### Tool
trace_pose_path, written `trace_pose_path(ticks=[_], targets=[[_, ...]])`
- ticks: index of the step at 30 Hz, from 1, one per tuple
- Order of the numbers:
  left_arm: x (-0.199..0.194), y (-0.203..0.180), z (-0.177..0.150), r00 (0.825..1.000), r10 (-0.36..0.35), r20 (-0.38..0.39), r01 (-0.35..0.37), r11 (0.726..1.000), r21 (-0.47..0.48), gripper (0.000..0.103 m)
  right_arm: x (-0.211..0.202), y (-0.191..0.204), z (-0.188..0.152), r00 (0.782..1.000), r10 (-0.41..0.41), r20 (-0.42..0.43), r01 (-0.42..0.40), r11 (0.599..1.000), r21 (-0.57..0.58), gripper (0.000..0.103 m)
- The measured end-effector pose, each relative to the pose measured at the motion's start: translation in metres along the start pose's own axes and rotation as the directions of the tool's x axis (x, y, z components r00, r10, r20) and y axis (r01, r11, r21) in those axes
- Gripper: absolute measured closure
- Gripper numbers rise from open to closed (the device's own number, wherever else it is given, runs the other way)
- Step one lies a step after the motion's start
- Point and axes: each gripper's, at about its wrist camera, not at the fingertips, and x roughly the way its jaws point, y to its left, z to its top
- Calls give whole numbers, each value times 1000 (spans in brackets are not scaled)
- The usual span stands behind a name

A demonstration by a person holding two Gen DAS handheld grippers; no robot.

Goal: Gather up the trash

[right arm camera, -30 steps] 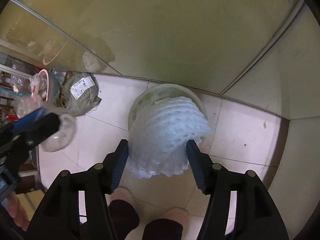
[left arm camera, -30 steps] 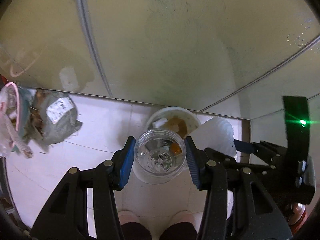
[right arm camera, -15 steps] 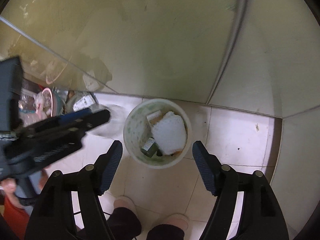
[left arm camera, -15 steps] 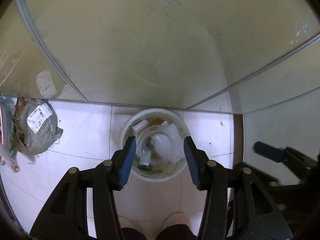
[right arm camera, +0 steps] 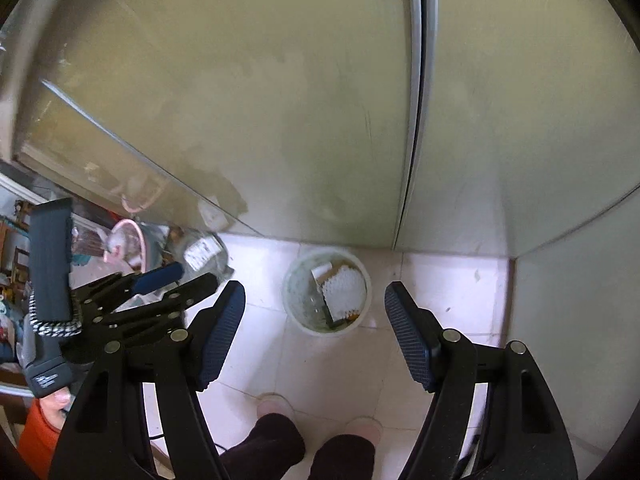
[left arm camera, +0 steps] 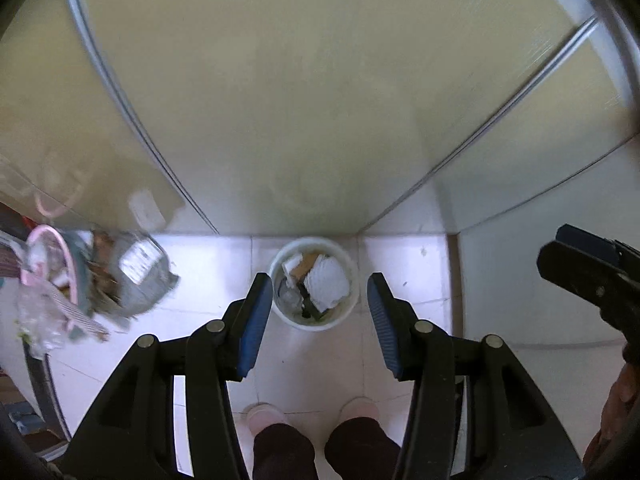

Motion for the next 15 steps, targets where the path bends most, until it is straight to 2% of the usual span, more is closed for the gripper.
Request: trace_pose_path(ticks=[4, 8, 11, 12, 15], targets=[[-124, -20, 16, 991, 17, 136, -20, 999, 25, 55, -105, 27, 17, 995, 3, 97, 1, 999, -43, 34], [-244, -41, 22, 962, 20, 272, -29, 999, 29, 54, -211, 54, 25, 978, 19, 206, -4, 997, -76, 34], [-324, -52, 15, 927, -8, 374, 0, 1000, 22, 52, -286, 73, 22, 952, 33, 305, -1, 994, -105, 34], [-354, -56, 10, 909, -23, 416, 14, 1000, 26, 50, -305, 79, 20, 942, 35, 334, 3, 993, -114, 34], [-421, -67, -6, 856, -41, 516, 9, 998, 65, 48, -370, 104, 6, 894, 43, 446, 27, 989, -148, 34]])
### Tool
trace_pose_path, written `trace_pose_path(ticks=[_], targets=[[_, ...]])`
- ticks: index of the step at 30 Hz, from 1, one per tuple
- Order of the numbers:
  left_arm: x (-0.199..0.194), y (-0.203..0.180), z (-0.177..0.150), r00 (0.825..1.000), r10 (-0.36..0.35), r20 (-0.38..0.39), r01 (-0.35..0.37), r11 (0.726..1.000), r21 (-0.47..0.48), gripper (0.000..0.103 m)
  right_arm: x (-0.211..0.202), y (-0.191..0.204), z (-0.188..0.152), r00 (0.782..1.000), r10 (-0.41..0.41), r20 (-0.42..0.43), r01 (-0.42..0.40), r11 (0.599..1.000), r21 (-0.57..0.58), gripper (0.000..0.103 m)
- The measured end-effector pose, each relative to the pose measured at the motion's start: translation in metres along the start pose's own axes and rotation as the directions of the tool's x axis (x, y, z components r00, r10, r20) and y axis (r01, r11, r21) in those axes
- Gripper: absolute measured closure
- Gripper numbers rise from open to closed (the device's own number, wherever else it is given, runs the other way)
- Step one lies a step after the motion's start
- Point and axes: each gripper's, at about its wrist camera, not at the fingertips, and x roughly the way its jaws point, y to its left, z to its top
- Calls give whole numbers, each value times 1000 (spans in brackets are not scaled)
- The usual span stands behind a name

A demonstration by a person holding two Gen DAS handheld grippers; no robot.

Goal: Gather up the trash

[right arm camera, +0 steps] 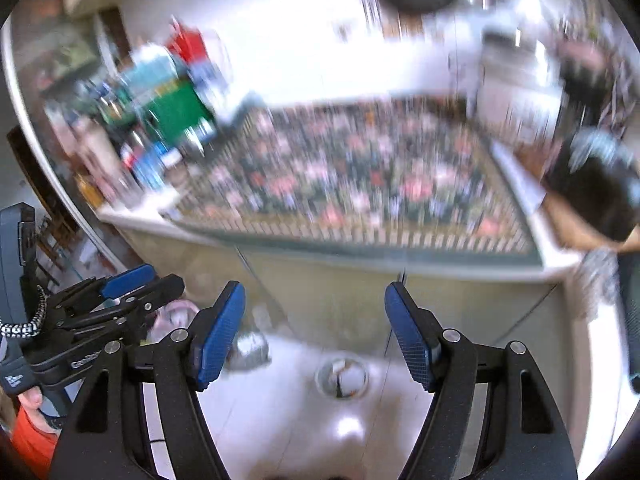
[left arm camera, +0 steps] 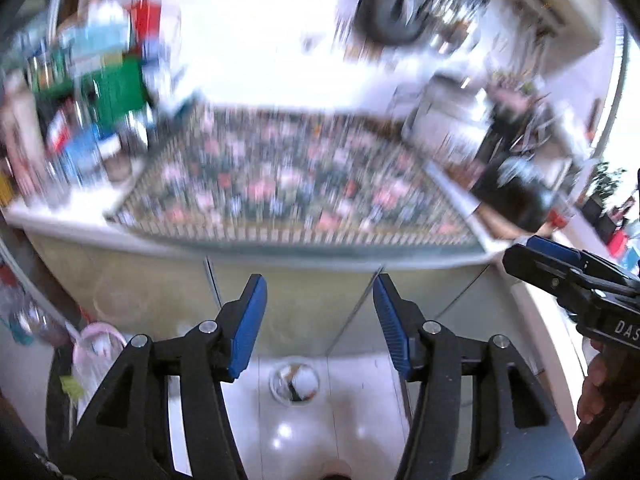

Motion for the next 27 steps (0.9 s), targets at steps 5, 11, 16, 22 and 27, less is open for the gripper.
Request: trace_pose_path(ticks=[5, 11, 16, 22, 27], targets=[[-89, -13, 12, 990, -23, 138, 8, 994, 110, 43, -73, 41, 10, 984, 2, 178, 5, 999, -40, 34], [-172, 1, -10, 973, -28, 230, -4, 991, 136, 7, -135, 84, -12, 958, -58, 279, 64, 998, -12, 32], [-212, 9, -32, 969, -39, 243, 6, 991, 136, 3, -163, 101, -37, 952, -60, 301, 66, 998, -10, 9], [-237, 10, -50, 967, -55, 250, 24, 992, 127, 2, -185, 119, -55, 945, -85, 317, 94, 996, -11, 0], [-249, 10, -58, 963, -61, 262, 33, 993, 110, 1, -190, 128, -60, 944, -96, 316, 109, 994, -23, 0]])
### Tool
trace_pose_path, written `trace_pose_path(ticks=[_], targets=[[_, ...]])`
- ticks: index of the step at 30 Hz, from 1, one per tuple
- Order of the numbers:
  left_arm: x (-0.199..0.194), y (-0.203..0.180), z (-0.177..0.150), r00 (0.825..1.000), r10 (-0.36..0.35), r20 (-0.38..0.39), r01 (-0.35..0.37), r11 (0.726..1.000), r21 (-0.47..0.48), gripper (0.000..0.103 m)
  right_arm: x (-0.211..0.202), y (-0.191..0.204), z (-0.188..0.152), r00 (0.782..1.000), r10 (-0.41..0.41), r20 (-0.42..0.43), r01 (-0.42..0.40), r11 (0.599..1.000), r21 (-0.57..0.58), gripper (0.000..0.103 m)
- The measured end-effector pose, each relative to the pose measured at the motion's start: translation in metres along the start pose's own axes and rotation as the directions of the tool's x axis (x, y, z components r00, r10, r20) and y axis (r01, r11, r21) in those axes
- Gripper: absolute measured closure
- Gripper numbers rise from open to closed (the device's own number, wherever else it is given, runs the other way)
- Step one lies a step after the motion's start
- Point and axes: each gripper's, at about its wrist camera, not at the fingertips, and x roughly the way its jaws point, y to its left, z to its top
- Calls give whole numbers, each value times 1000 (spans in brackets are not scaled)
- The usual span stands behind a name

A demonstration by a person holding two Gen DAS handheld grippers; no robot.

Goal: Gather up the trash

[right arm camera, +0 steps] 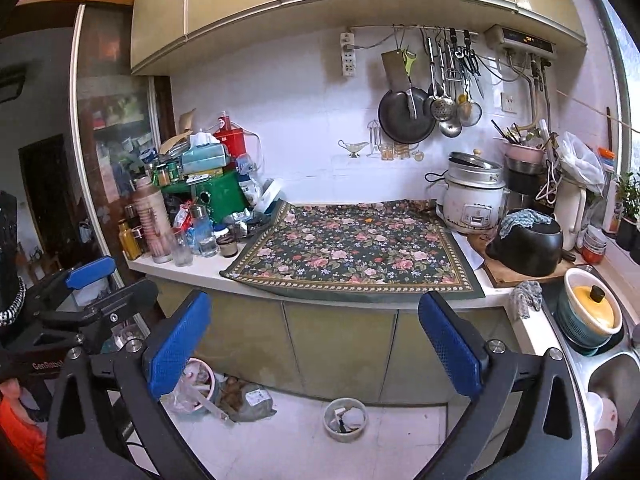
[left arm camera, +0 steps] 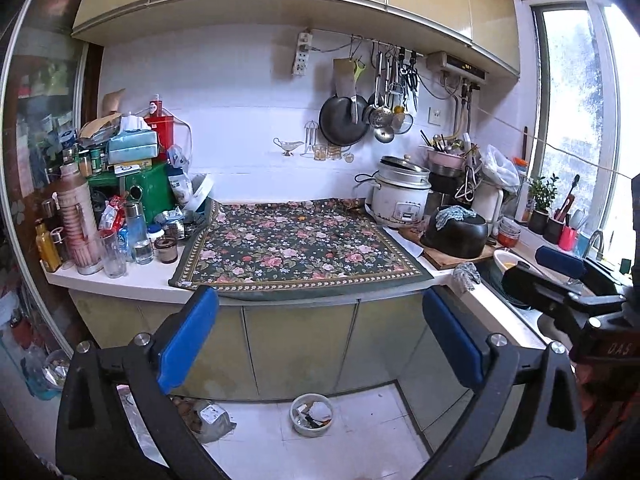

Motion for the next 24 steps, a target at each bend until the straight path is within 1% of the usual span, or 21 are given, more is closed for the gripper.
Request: trace_pose_path(ticks=[10, 24], targets=[[1, 9, 0, 1000, -3, -10, 2, 999, -40, 1, -7, 4, -3, 1000, -6, -3, 6, 1000, 0, 0], [3, 6, 1, 1000, -1, -8, 1, 999, -38, 1, -7, 1, -1, 1000, -18, -23, 18, 1000, 21, 0]])
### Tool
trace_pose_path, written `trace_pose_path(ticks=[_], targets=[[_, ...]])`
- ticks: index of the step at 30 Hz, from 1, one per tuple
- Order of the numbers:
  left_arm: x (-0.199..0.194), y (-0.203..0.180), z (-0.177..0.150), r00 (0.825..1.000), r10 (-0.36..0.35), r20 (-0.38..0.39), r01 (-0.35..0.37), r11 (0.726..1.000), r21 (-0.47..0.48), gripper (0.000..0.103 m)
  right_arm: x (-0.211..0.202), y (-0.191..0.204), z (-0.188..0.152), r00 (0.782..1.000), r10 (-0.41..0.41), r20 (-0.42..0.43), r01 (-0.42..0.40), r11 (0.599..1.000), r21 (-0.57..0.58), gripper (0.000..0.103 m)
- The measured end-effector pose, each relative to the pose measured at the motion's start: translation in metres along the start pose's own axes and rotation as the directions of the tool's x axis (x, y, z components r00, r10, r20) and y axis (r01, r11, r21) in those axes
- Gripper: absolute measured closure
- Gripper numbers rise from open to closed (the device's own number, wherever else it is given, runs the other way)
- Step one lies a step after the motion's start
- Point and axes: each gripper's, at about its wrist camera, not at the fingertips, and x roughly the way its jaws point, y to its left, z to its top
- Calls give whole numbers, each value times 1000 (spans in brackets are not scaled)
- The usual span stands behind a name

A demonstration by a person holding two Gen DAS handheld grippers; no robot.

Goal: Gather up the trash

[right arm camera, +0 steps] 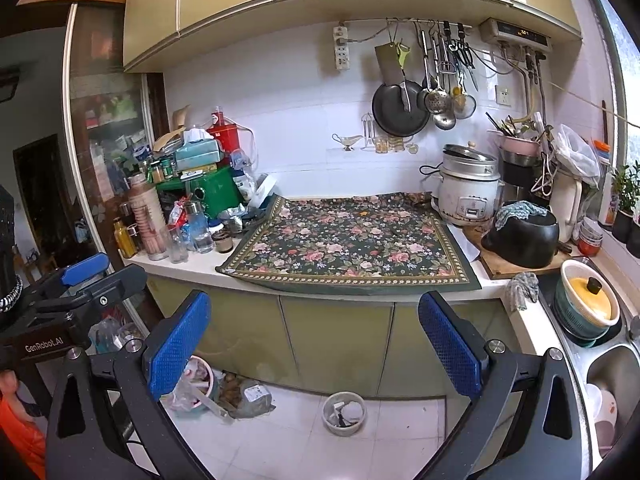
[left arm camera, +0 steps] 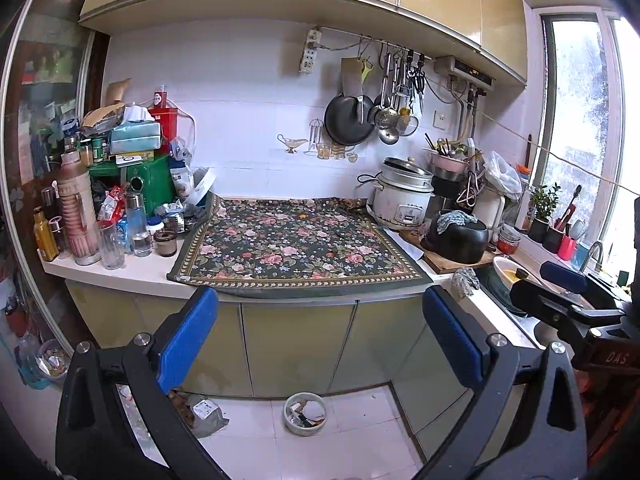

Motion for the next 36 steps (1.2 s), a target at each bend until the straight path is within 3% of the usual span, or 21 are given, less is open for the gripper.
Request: trace_pose_path(ticks=[36], targets=[[13, -13, 13, 999, -43, 24, 42, 999, 33, 1, 7, -3, 7, 1000, -26, 3, 26, 999, 25, 0]])
